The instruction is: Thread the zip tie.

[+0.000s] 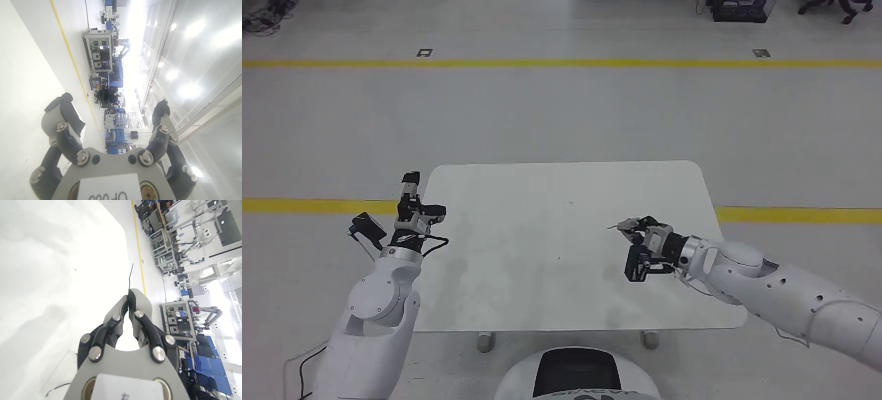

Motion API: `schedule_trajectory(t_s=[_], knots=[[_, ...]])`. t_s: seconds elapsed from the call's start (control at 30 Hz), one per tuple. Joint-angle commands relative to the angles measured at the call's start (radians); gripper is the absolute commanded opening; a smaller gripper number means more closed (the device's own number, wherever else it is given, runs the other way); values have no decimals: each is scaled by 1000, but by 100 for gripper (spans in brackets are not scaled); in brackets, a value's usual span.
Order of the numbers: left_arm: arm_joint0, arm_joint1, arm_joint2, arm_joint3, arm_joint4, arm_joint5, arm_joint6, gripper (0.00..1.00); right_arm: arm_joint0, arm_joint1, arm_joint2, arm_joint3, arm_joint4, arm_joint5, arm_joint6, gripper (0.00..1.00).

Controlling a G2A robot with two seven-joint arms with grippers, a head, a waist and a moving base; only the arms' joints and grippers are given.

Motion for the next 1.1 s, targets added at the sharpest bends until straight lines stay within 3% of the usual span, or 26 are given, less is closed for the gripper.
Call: schedule_trajectory(t_s=[0.0,0.4,0.7,0.77,0.83,1.03,1.07], knots=[[0,0,0,0,0,0,0,100,2,-7,0,25,0,20,-34,0],[0,0,0,0,0,0,0,100,35,-56,0,67,0,-18,-7,0],[-2,0,4,2,6,8,-3,100,35,-56,0,67,0,-18,-7,0],[-19,1,36,-5,65,62,-22,100,31,-59,0,58,0,-26,28,0],[-36,3,73,-6,134,142,-43,100,29,-60,0,55,0,-34,50,0],[-112,-5,259,-13,362,325,-46,100,16,-60,0,28,0,-52,156,0],[-124,-6,291,-10,406,340,-40,100,14,-60,0,26,0,-56,169,0]])
